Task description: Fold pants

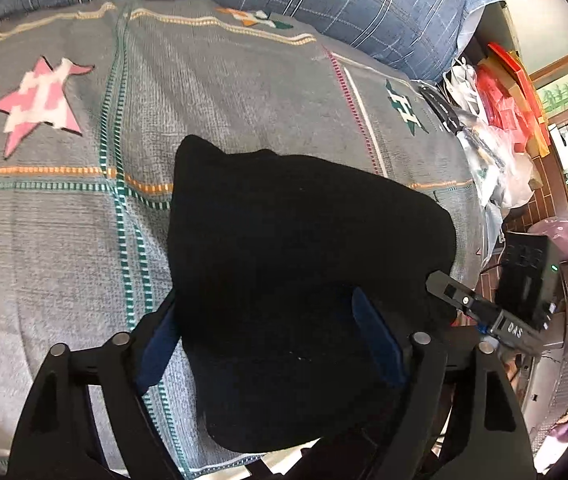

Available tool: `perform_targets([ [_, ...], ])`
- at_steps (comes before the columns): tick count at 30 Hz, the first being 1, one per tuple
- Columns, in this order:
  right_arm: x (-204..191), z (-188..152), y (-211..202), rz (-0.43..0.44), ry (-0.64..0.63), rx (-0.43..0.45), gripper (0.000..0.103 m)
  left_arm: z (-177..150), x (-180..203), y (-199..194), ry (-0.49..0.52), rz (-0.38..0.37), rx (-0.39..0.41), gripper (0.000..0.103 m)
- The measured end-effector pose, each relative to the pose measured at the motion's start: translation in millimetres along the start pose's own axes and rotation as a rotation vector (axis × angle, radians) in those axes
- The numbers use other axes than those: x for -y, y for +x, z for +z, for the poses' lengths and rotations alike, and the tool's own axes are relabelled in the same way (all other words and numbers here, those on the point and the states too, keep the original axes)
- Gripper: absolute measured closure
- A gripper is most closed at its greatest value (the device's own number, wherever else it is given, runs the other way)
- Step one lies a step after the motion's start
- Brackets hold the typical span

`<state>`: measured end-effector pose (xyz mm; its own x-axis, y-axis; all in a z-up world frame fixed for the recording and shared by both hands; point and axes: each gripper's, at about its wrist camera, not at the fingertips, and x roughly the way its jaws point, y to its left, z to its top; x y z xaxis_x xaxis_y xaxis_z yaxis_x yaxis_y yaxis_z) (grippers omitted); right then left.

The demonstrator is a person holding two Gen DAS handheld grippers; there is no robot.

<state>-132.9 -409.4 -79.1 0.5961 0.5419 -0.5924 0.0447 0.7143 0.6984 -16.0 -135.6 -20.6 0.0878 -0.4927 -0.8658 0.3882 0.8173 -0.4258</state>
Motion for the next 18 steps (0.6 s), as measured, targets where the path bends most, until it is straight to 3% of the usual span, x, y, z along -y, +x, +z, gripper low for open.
perform_targets([
  [4, -24.4, -7.1, -12.0, -0.021, -0.115, 0.045, 0.061, -3.4, -6.1, -3.9, -0.001, 0.007, 0.018, 0.026],
  [7, -14.9, -5.8, 1.9, -0.02, -0.073, -0.018, 0.06, -0.3, -7.9, 8.3, -0.028, 0.014, 0.005, 0.026],
  [10, -10.3, -4.1, 4.6, -0.017, -0.023, -0.005, 0.06, -3.6, -3.1, 0.6, -0.026, 0.007, 0.022, 0.027],
  [16, -54.9, -14.8, -19.6, -0.095, -0.151, 0.063, 0.065, -18.1, -4.1, -27.3, -0.055, -0.104, 0.03, 0.028],
  [18, -72.6, -16.1, -27.2, -0.112, -0.195, 0.077, 0.065, -18.8, -0.9, -35.4, -0.04, -0.099, 0.054, 0.028],
])
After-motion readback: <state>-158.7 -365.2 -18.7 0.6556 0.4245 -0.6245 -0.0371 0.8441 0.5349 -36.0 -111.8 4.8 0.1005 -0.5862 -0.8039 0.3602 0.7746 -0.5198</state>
